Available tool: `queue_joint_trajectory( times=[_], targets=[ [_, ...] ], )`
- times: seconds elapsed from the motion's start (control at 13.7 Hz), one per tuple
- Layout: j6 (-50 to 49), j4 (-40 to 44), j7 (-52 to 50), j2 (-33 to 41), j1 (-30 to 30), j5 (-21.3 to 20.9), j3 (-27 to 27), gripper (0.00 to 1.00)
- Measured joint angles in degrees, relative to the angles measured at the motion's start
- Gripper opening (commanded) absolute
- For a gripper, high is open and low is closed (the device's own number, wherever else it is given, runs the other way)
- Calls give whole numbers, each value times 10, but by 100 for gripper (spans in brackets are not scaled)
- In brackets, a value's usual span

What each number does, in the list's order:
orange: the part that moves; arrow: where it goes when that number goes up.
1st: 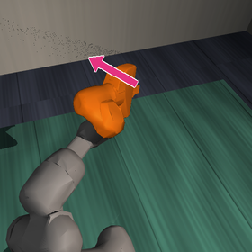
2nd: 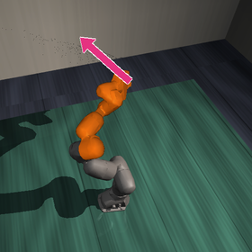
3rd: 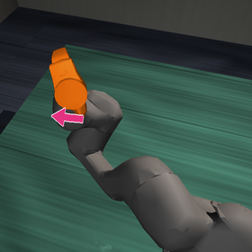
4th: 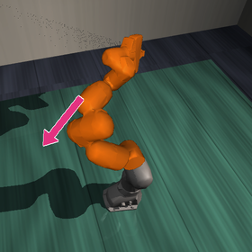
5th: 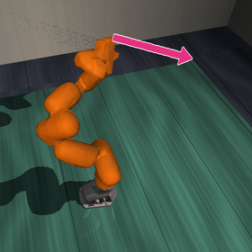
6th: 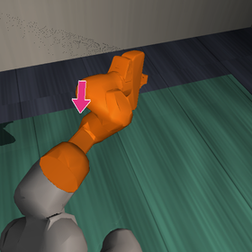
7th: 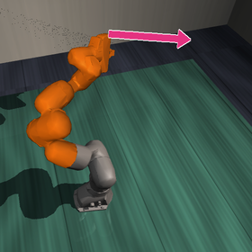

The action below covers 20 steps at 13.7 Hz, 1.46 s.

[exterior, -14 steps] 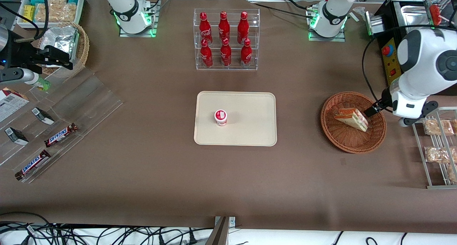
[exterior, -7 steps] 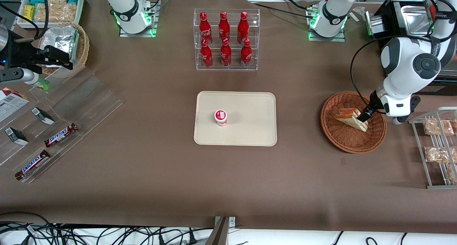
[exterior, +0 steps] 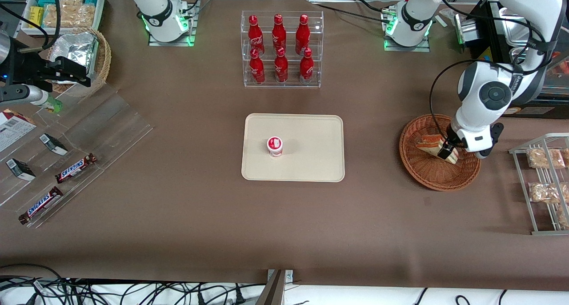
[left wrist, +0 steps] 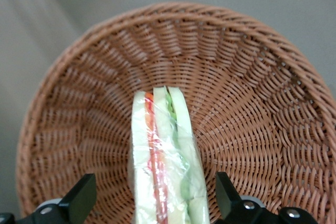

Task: Place sandwich from basket to tray
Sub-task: 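Lower the left gripper and close it on the wrapped sandwich, then lift the sandwich and carry it toward the cream tray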

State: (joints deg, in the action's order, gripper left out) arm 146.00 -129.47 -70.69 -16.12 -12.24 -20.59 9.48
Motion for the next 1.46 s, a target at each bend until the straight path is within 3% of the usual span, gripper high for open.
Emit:
queue_joint_trajectory(
  times=[0.22, 0.29, 0.44, 0.51, 0.66, 0.95, 1.24, 1.46],
  targets=[
    [12, -4, -12, -12, 0, 0, 1, 100],
    [13, -5, -15, -14, 0, 0, 2, 79],
    [14, -4, -21, -14, 0, 0, 3, 61],
    [14, -4, -21, -14, 0, 0, 3, 47],
    [15, -4, -21, -14, 0, 0, 3, 0],
    [6, 5, -21, -11, 0, 0, 4, 0],
    [-132, 81, -4, 4, 0, 3, 31, 0],
    [-241, 160, 65, 19, 0, 54, 53, 0]
  ],
)
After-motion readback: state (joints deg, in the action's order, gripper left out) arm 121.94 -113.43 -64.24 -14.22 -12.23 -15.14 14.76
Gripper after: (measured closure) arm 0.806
